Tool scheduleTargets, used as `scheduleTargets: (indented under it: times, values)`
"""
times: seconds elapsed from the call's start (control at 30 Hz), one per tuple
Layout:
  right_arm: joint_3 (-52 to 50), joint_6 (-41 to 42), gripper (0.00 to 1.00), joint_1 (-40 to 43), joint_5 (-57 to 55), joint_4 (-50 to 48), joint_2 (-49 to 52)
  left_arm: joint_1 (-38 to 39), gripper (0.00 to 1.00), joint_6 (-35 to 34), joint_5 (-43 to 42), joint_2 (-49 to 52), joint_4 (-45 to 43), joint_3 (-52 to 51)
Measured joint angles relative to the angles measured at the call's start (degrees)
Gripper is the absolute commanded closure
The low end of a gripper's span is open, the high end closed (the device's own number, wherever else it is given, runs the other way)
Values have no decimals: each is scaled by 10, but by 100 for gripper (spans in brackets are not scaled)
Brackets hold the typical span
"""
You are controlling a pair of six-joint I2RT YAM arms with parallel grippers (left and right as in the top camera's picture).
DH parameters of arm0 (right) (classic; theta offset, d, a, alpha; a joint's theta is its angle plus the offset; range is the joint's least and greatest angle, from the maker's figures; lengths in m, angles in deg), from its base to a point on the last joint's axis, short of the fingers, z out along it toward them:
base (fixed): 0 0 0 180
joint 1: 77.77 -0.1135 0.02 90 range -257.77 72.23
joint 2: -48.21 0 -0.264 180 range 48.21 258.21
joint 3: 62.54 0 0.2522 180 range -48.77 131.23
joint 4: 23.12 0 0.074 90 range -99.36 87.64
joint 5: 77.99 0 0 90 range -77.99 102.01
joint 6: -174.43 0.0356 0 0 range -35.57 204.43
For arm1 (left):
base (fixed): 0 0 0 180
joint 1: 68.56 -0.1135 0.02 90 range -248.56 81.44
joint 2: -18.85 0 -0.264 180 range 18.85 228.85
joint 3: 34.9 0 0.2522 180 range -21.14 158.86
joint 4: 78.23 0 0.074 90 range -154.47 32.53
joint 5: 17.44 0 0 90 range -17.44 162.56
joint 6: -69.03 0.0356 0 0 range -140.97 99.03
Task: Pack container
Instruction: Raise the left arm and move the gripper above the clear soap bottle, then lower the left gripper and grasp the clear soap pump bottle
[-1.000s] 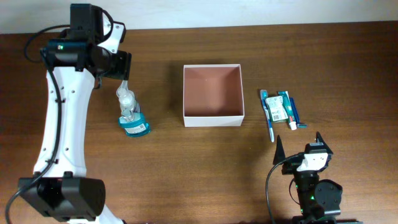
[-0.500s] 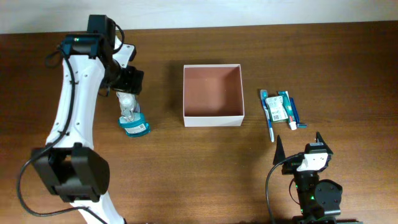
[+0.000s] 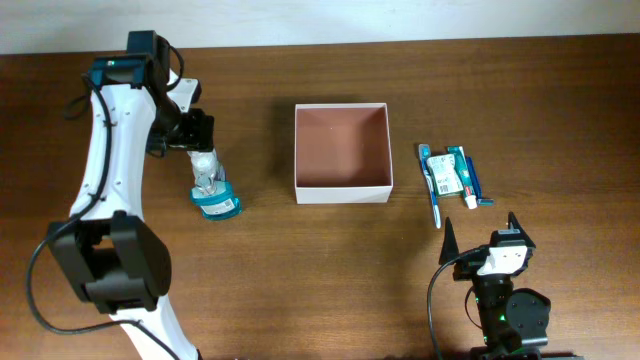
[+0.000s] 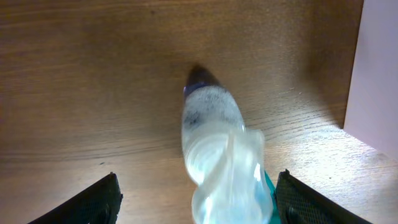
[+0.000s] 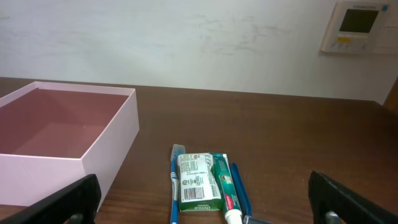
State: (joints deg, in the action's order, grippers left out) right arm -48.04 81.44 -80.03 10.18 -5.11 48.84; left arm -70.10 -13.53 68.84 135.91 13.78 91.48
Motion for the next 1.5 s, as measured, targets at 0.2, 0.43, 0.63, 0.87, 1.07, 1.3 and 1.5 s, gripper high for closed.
scheduleTargets:
  times: [0.2, 0.43, 0.63, 0.87, 1.07, 1.3, 1.5]
  values:
    - [0, 0, 1, 0, 0, 0, 0, 2, 46, -6, -18, 10, -16, 0]
    - [0, 0, 1, 0, 0, 0, 0, 2, 47, -7, -24, 10, -16, 0]
    - [0, 0, 1, 0, 0, 0, 0, 2, 47, -7, -25, 10, 11, 0]
    - [0, 0, 1, 0, 0, 0, 0, 2, 51, -7, -25, 10, 12, 0]
    - [0, 0, 1, 0, 0, 0, 0, 2, 26, -11, -26, 10, 10, 0]
    - [0, 0, 1, 0, 0, 0, 0, 3, 0, -10, -32, 10, 1, 0]
    - [0, 0, 2, 0, 0, 0, 0, 3, 5, -10, -38, 10, -8, 0]
